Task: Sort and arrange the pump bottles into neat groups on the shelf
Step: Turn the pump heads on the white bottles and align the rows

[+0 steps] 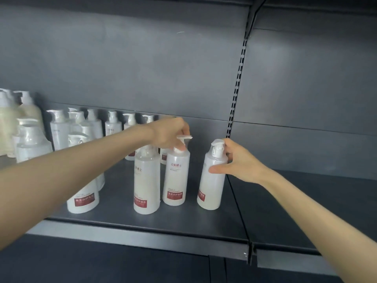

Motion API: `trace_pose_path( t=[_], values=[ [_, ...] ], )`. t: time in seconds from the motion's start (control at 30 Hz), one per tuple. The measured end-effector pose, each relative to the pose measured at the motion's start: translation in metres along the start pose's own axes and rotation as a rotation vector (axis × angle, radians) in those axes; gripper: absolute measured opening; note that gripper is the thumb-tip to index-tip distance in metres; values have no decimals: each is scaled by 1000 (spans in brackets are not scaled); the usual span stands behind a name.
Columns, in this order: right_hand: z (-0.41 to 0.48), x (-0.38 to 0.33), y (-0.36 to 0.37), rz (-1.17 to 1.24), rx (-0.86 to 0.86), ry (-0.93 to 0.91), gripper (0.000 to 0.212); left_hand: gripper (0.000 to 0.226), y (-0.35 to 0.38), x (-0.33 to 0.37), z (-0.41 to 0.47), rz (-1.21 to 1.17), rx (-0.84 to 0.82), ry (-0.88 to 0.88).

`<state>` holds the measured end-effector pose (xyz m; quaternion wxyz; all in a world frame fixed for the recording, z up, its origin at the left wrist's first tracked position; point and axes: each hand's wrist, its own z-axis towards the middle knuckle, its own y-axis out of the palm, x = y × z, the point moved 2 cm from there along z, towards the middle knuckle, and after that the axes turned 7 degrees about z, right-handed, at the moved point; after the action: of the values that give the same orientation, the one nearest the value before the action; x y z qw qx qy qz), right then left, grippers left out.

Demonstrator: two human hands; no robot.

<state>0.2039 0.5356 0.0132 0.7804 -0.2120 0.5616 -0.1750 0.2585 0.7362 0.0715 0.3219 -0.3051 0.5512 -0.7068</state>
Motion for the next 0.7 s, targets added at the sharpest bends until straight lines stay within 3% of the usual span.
trace_pose_path(
  t=[0.27, 0.33, 0.47, 0.53, 0.6, 0.7],
  values=[
    [20, 30, -28, 30, 88, 111, 63, 28, 23, 9, 41, -31, 89, -79],
    [19, 37, -25, 62, 94, 157, 71, 30, 31, 17, 41, -77, 175, -122],
    [10, 67, -9, -31, 124, 232, 79, 70, 72, 29, 14, -450, 418, -221],
    [8, 75, -5, 4, 167, 250, 77, 88, 102, 35, 2, -616, 465, -270],
    [7, 78, -2, 67, 192, 249, 71, 92, 128, 34, -1, -758, 441, -394],
    [9, 80, 1, 123, 216, 228, 62, 76, 150, 28, 1, -942, 389, -553]
  ],
)
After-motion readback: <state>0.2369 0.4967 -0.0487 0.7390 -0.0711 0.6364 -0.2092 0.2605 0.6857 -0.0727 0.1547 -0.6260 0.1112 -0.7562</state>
